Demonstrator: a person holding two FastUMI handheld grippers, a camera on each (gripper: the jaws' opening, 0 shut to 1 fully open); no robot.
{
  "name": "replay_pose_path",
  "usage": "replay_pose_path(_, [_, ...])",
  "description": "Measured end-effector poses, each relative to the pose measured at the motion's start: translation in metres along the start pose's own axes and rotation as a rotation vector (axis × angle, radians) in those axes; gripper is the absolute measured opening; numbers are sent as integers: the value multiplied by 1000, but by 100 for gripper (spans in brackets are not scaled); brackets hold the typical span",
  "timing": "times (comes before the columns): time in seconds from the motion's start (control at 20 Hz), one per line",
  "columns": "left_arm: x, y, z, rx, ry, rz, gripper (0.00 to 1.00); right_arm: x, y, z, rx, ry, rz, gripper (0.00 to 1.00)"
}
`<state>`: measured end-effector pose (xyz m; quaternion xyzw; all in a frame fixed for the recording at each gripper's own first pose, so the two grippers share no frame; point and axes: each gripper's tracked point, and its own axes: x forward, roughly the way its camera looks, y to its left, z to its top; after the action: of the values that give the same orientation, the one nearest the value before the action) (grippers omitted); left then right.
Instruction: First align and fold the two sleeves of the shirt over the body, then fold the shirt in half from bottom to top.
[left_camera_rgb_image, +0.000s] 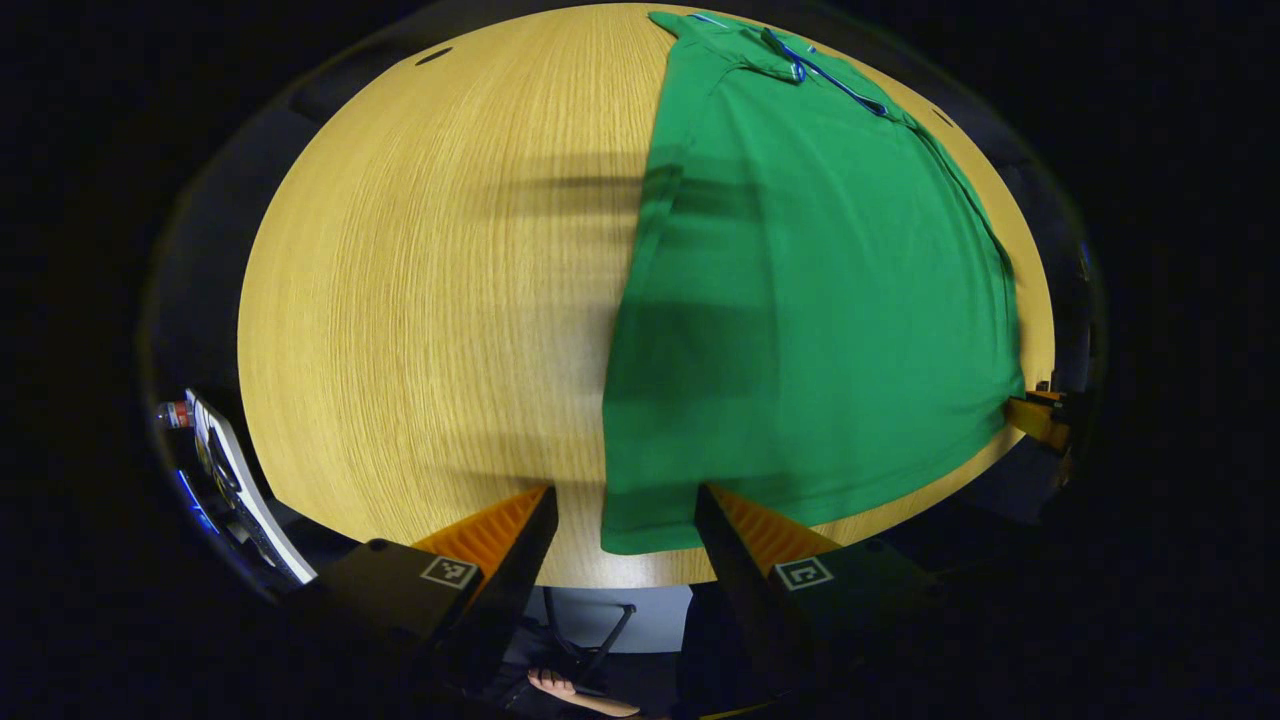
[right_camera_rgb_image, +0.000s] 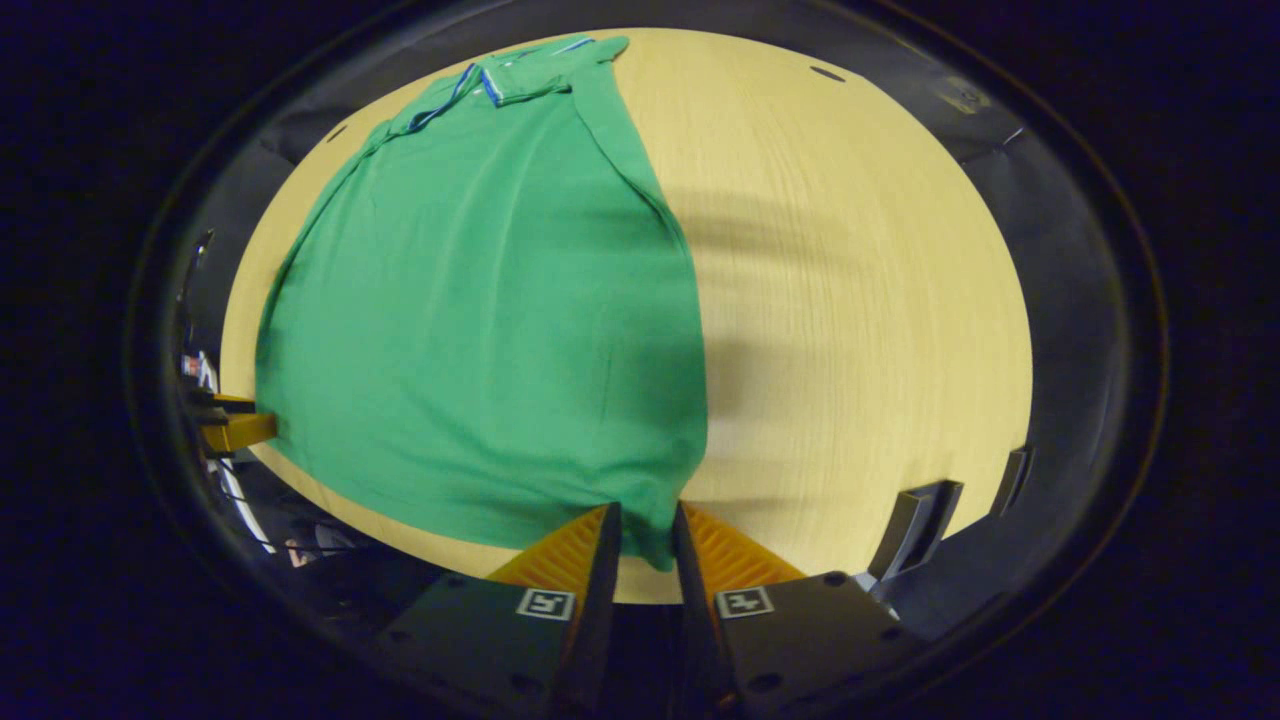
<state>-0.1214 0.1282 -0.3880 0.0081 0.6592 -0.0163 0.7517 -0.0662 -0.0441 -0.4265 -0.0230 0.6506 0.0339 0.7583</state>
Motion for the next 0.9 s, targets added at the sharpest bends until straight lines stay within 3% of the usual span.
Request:
replay_pose_path(0.1, [0, -5, -1, 4, 3, -5, 81, 0, 1, 1, -15, 11, -2, 29])
replay_pose_path(0.15, [-1, -6, -2, 2, 4, -7, 67, -1, 6, 3, 9, 13, 25, 33])
replay_pose_path(0.2, [0, -9, -1, 2, 4, -9, 61, 1, 6, 1, 29, 17, 26, 20])
replay_pose_path(0.25, [0, -11, 0, 9, 1, -13, 49, 0, 6, 2, 37, 22, 30, 7])
replay_pose_path(0.3, [1, -12, 0, 14, -3, -17, 46, 0, 6, 2, 40, 22, 32, 8])
replay_pose_path(0.4, [0, -18, 1, -1, -11, -53, 24, -1, 8, 1, 46, 23, 44, 7])
replay_pose_path(0.45, [0, -20, 2, 8, -10, -56, 4, -1, 10, -2, 47, 33, 54, 3])
replay_pose_path(0.7, [-6, -21, -1, 20, -33, -50, 3, -7, 10, -7, 33, 26, 70, 3])
replay_pose_path(0.9, [-35, -27, 9, 48, -78, -48, 3, -34, 12, 3, 26, -27, 100, 4])
